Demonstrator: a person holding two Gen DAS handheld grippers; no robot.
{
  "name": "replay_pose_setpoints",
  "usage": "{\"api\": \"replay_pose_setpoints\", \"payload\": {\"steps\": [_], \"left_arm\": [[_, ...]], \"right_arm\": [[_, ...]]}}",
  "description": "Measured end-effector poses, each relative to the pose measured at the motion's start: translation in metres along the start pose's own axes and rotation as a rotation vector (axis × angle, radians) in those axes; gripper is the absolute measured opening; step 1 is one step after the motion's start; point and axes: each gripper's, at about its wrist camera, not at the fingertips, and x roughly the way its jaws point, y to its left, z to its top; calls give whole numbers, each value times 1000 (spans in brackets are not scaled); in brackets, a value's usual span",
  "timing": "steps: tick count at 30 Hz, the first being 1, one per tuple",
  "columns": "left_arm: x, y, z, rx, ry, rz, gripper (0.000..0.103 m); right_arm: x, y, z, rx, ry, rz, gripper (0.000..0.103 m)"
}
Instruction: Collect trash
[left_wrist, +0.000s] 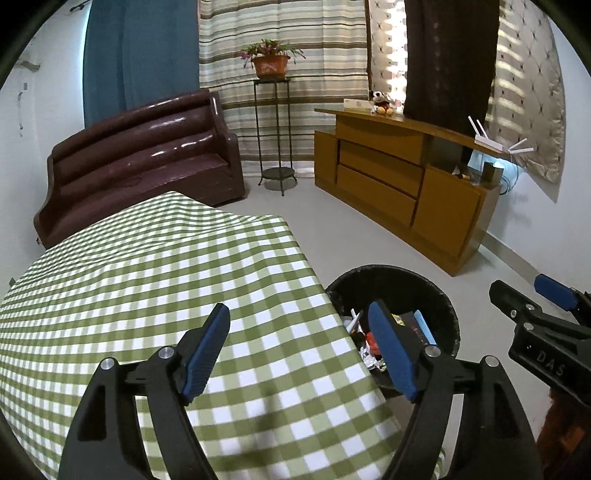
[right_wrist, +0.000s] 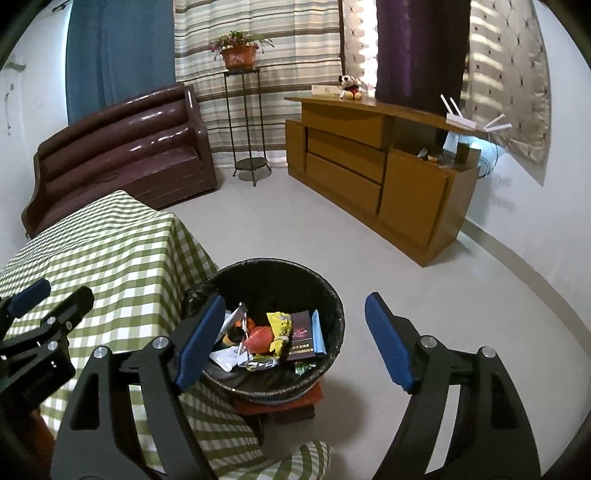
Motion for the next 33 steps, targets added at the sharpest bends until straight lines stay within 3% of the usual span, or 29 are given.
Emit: {"api": "replay_pose_setpoints", "payload": {"steps": [15,33], "left_arm": [[-42,13,-10,-25,-45,24,77],[-45,15,-11,-33,-47,21,77]], "right_arm": [[-41,1,-9,-9,-58,-17,77],[-48,1,-10,-9,-75,-20,77]]}}
